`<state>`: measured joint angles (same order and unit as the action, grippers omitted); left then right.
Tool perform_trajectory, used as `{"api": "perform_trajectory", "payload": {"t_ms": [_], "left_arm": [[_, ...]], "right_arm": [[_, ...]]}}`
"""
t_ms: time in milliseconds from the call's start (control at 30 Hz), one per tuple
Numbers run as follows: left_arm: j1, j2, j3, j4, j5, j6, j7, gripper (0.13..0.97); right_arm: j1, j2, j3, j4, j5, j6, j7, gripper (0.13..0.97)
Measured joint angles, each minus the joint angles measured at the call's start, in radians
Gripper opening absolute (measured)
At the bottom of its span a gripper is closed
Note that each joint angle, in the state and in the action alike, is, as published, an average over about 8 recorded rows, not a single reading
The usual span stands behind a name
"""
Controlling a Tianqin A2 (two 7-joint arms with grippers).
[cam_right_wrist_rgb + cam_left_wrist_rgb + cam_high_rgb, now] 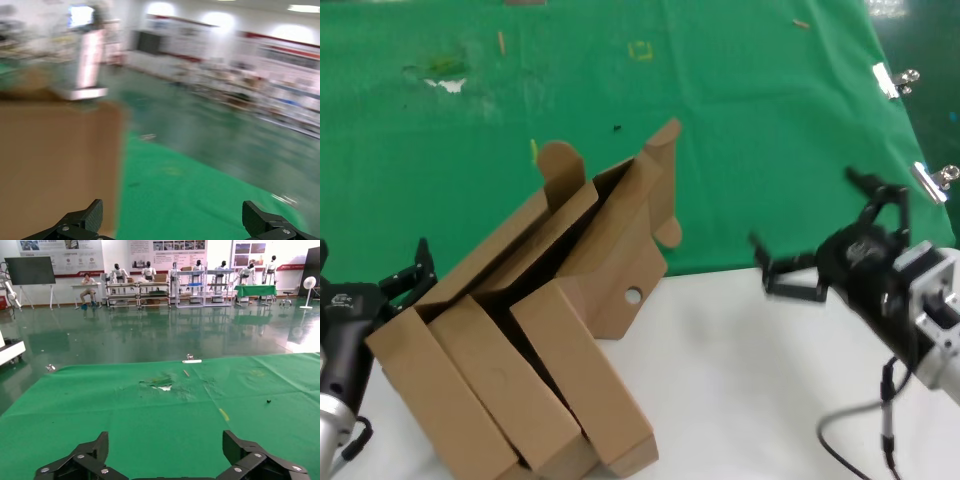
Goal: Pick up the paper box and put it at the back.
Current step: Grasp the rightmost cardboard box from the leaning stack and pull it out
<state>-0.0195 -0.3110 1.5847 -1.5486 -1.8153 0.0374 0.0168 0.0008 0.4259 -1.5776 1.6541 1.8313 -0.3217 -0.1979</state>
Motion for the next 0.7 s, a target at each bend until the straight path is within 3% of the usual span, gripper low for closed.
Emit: {"api": "perform_trajectory", "payload": {"t_ms": [200, 433, 533, 700], "left_arm": [[0.0, 0.0, 0.0, 0.0, 0.0, 0.0, 0.0, 0.78], [0.0, 0.0, 0.0, 0.0, 0.0, 0.0, 0.0, 0.622], [0.0, 0.0, 0.0, 0.0, 0.0, 0.0, 0.0, 0.569], [0.0, 0.0, 0.0, 0.0, 0.0, 0.0, 0.0, 0.434]], "right_arm": [[0.014, 0.174, -0.047, -0.072, 0.162, -0.255, -0.221, 0.966], [0.101, 0.364, -0.21, -0.218, 0.339, -0.561, -0.458, 0.966], [0.153, 0.391, -0.273, -0.283, 0.347, -0.685, -0.527, 0.966], [0.232, 0.364, -0.342, -0.375, 0.273, -0.848, -0.59, 0.96]]}}
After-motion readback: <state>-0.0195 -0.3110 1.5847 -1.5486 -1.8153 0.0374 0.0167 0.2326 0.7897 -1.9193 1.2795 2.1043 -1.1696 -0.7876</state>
